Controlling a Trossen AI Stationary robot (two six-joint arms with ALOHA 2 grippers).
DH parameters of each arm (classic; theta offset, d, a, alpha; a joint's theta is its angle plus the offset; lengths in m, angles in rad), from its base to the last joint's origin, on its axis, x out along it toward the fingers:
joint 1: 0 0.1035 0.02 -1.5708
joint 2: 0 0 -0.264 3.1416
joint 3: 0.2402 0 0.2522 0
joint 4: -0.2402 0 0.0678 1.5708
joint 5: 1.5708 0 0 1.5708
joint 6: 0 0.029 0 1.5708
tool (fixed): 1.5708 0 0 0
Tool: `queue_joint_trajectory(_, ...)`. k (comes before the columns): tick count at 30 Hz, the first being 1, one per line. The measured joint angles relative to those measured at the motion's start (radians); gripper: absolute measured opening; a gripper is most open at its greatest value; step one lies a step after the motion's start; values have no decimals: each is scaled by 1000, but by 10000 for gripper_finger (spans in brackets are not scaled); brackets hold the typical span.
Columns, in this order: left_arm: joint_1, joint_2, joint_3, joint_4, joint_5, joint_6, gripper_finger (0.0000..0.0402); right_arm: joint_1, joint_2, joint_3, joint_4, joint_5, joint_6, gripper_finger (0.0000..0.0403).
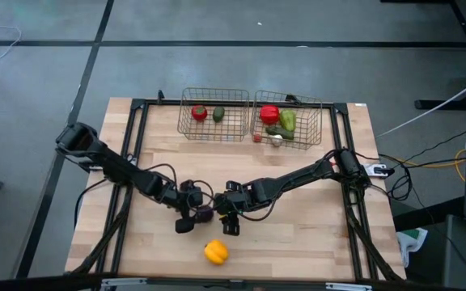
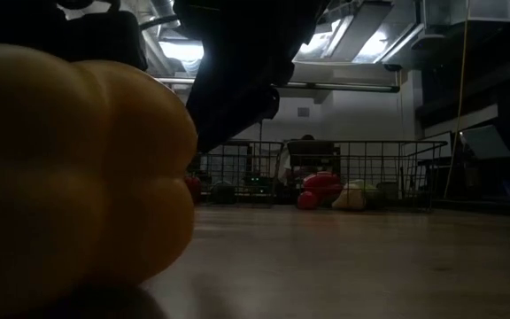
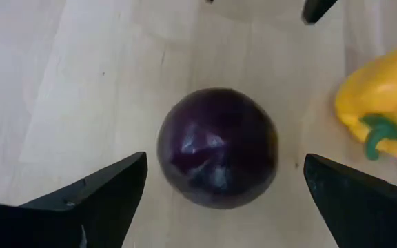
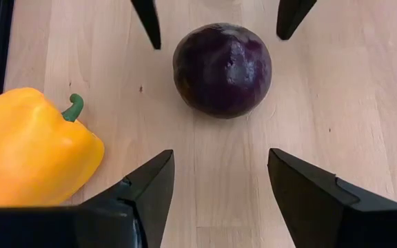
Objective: Sort produce into baskets
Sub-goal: Put the purple plum into the right gold wire basket
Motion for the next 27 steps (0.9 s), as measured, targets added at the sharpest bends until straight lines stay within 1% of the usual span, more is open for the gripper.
queue_joint_trajectory(4,-1,30,0,2,-6,-11,386,0,0,0,1,0,0,234)
queue_joint_trajectory(7,-2,56,0,43,-7,-34,386,0,0,0,0,0,0,234)
queue_joint_trajectory(17,-2,145,0,124,-7,-10,386,0,0,0,-4,0,1,234)
queue_joint_trajectory(27,-2,153,0,135,-23,-20,386,0,0,0,-3,0,0,234)
